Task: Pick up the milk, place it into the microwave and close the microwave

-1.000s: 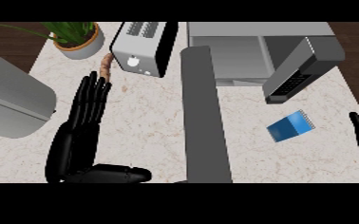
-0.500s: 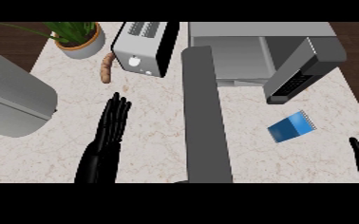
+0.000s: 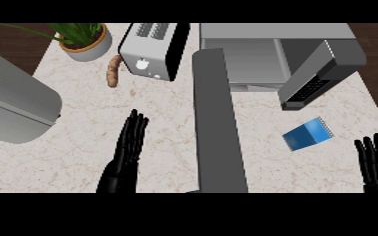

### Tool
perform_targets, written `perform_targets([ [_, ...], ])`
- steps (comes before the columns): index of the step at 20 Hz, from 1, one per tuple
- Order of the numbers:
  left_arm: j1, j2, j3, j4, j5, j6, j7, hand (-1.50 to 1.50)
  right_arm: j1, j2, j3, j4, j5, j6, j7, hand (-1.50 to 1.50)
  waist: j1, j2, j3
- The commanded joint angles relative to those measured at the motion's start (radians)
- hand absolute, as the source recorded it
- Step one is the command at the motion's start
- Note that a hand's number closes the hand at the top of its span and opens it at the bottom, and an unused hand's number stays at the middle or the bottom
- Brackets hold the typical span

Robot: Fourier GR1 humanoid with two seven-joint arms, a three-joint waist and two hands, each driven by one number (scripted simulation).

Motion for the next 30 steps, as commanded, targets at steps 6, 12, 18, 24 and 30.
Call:
perform_targets([
  [6,0.069,0.008,-0.052,0.068,0.026,-0.016,-0.100,-1.50,-0.155,-0.005,-0.030,0.294,0.090,-0.065,-0.137,-1.50,0.003,0.000,0.000],
  [12,0.105,0.069,-0.011,0.006,0.081,-0.065,-0.108,-1.50,-0.266,-0.102,-0.146,0.522,0.039,-0.048,-0.224,-1.50,0.005,0.001,0.000],
  [18,0.172,0.170,0.106,-0.029,0.198,-0.166,-0.161,-1.50,-0.404,-0.084,-0.116,0.762,0.137,-0.165,-0.336,-1.50,0.011,0.001,0.000],
  [24,0.179,0.158,0.090,-0.095,0.166,-0.141,-0.099,-1.50,-0.546,-0.125,-0.162,1.026,0.128,-0.233,-0.465,-1.50,0.010,0.001,0.001],
  [30,0.219,0.182,0.123,-0.113,0.202,-0.184,-0.117,-1.50,-0.682,-0.203,-0.233,1.306,0.095,-0.244,-0.625,1.50,0.018,0.004,0.002],
])
